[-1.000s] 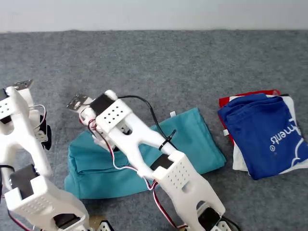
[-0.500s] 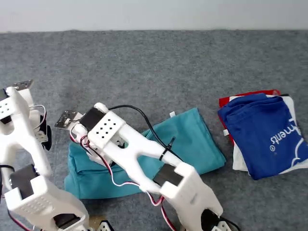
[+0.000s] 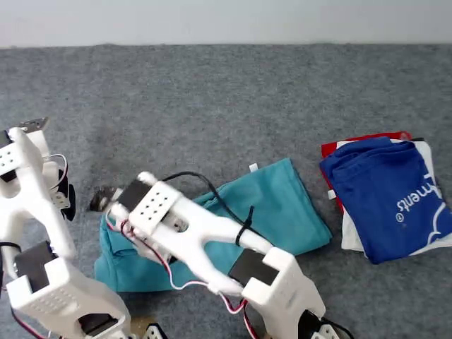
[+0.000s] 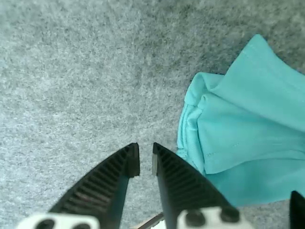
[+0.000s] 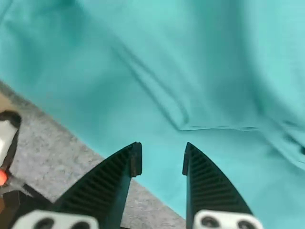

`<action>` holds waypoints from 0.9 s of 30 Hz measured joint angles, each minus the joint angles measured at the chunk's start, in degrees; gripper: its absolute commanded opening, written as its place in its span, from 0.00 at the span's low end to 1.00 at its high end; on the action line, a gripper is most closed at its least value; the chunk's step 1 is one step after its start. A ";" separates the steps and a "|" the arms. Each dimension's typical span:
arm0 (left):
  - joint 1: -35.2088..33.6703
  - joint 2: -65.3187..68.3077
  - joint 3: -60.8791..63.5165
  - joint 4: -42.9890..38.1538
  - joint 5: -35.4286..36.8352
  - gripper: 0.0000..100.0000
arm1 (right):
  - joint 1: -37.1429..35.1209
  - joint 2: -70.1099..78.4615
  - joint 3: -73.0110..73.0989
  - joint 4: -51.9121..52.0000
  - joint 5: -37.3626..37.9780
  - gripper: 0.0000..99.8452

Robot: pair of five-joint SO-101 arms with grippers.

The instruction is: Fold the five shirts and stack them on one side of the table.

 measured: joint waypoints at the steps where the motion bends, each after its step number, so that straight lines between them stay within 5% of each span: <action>1: -0.44 0.00 0.00 0.00 0.00 0.06 | 1.58 -0.09 -0.97 -0.88 -0.09 0.14; 7: -0.97 0.00 -0.53 0.00 0.09 0.06 | 14.95 -0.09 -7.91 -15.30 -3.96 0.14; 13: -0.97 0.00 -0.53 0.00 0.00 0.06 | 17.05 7.03 -9.85 -27.34 -5.63 0.14; 27: -0.97 0.00 -0.53 0.00 0.00 0.06 | 16.97 20.04 -21.36 -24.79 -5.63 0.14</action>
